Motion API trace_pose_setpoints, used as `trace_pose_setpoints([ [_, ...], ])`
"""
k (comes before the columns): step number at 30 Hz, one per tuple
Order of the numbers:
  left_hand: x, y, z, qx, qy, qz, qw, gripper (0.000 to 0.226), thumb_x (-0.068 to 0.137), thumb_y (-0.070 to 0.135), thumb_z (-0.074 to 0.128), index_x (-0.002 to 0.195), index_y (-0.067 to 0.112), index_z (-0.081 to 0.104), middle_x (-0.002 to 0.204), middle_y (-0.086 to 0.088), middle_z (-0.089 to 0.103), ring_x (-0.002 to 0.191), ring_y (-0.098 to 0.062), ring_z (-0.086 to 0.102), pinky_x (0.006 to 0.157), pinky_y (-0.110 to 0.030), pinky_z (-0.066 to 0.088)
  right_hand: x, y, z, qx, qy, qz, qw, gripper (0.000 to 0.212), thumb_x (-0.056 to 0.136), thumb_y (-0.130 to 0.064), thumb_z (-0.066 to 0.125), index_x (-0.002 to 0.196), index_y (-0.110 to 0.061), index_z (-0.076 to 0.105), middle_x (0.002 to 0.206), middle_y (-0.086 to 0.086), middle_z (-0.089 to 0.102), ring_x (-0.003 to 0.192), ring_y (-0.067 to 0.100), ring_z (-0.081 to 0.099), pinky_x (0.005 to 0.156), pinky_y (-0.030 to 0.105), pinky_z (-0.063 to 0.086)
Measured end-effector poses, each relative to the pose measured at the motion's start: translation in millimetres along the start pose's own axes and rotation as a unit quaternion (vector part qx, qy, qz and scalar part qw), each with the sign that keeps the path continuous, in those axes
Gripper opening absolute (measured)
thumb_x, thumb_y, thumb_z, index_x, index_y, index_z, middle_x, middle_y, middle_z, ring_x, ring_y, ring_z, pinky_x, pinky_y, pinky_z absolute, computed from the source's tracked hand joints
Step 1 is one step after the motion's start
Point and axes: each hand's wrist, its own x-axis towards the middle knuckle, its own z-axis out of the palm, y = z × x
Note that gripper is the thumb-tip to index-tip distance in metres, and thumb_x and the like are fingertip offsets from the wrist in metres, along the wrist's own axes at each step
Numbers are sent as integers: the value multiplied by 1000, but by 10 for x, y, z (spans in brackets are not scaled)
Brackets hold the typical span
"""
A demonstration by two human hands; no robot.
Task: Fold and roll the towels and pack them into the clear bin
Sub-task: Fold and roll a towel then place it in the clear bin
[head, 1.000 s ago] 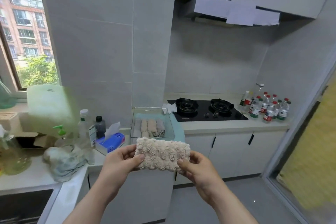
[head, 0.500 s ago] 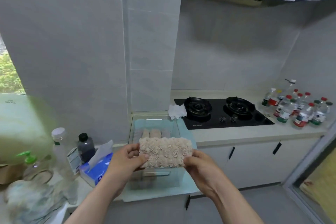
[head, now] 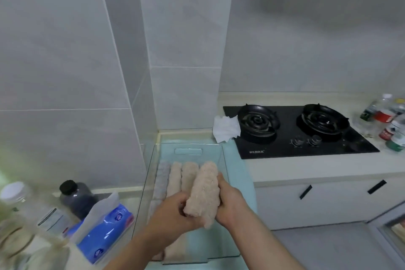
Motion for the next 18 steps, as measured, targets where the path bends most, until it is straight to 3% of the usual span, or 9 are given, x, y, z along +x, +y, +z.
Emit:
trace_pose_setpoints([
  [2,109,-44,-98,43,-87,-20,995,30,63,17,83,89,25,68,83,11,73,76,0,65,67,-16,50,87,-15,32,-51,25,-13,998,39,91,-34,66,102,3,70,92,19,75,88,35,71,82,50,58],
  [5,276,-210,-315,205,-212,-32,955,19,66,43,69,84,38,63,84,19,67,88,-1,65,72,-14,46,155,-16,40,-150,60,-45,986,43,94,-40,59,104,1,66,91,17,74,83,31,72,68,41,60],
  [7,386,-368,-344,326,-277,-9,904,14,75,47,55,87,42,60,96,15,63,100,-14,62,76,-21,41,178,-22,-13,-181,86,-76,977,44,95,-40,57,104,3,58,98,21,70,86,32,70,71,45,60],
  [8,444,-456,-304,390,-310,-1,867,20,82,43,51,99,39,61,107,9,62,105,-18,60,76,-22,38,180,-5,-32,-191,98,-88,973,41,95,-40,56,100,1,55,97,21,68,84,29,68,71,43,59],
  [10,542,-659,-197,482,-368,-17,795,35,92,34,46,122,19,56,125,-5,57,112,-28,57,76,-28,41,203,109,-37,-241,115,-104,958,32,96,-38,54,94,-7,52,91,14,64,77,23,61,66,35,54],
  [12,616,-805,-171,563,-405,-43,719,40,100,23,42,132,1,49,136,-17,50,123,-34,51,89,-38,45,289,346,-19,-310,129,-102,936,25,98,-36,49,98,-12,52,95,7,63,82,18,60,74,32,53],
  [13,648,-876,-178,579,-421,-33,697,42,99,20,43,133,-4,47,138,-20,48,126,-35,49,95,-39,43,380,487,-34,-345,139,-93,923,23,99,-34,47,104,-12,52,101,6,63,89,18,60,83,32,52],
  [15,696,-902,-218,579,-443,-29,683,44,97,19,50,134,-5,47,138,-20,47,125,-36,48,93,-41,44,579,695,-77,-411,167,-56,894,26,100,-24,42,118,-7,51,116,11,61,105,22,58,96,33,47],
  [18,636,-796,-289,591,-447,68,669,45,92,31,55,132,13,49,129,-12,47,111,-36,54,73,-41,42,888,728,-162,-423,198,40,883,37,95,-12,40,130,0,48,128,17,57,117,29,56,104,39,45],
])
